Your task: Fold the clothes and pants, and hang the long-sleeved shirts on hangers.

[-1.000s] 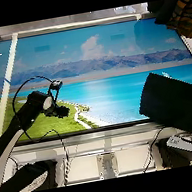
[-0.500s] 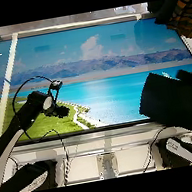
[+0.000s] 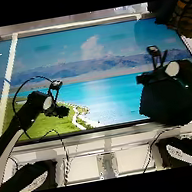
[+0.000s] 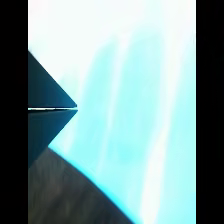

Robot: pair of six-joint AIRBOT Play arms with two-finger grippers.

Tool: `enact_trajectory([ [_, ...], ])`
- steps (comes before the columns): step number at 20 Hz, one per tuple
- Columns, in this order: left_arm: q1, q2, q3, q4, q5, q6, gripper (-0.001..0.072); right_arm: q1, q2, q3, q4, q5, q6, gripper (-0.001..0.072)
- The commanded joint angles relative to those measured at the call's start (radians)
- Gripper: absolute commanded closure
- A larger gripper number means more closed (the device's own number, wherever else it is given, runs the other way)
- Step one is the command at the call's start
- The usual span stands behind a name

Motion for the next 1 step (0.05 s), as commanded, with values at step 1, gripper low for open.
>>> enact_trajectory([
  [1, 0.001, -0.001, 0.000, 0.000, 0.000, 0.000, 0.0353, 0.095, -0.014, 0.000, 0.004, -0.002, 0.019, 0.0680],
])
